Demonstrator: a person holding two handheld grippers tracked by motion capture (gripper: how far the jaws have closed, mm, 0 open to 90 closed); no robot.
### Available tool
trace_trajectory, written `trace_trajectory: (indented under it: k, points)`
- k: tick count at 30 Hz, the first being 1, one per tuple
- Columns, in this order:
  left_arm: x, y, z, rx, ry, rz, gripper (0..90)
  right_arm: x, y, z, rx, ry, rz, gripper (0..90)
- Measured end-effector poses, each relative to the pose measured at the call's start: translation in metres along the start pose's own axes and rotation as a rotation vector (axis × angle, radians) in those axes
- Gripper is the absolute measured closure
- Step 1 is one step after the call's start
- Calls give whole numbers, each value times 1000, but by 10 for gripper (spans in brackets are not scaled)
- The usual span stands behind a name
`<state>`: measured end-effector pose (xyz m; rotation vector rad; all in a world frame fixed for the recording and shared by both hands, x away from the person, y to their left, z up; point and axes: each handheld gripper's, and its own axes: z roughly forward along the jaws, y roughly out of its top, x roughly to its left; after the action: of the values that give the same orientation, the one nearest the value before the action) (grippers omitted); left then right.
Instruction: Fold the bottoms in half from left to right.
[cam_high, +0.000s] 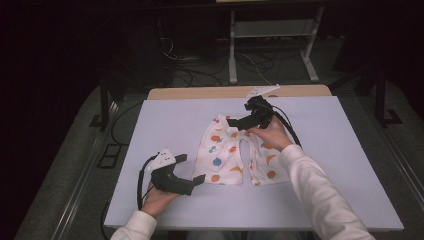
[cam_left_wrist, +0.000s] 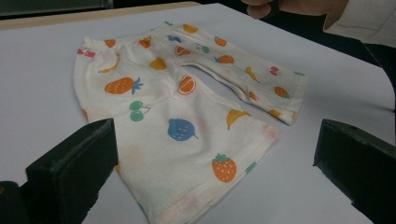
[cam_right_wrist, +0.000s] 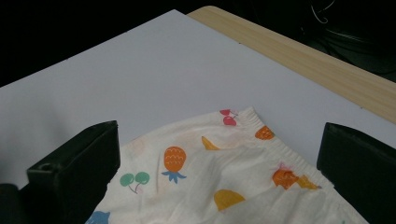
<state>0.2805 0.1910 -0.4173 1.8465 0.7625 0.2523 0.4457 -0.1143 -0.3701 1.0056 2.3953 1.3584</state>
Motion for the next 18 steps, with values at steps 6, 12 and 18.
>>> trace_trajectory:
  k: [6, 12, 18]
  points:
    - [0, 0, 0, -1, 1, -2, 0, -2, 0, 10, 5, 0, 9, 0]
    - [0, 0, 0, 1, 0, -2, 0, -4, 2, 20, 7, -3, 19, 0]
    - [0, 0, 0, 2, -3, -3, 0, -7, 0, 30, 9, -10, 48, 0]
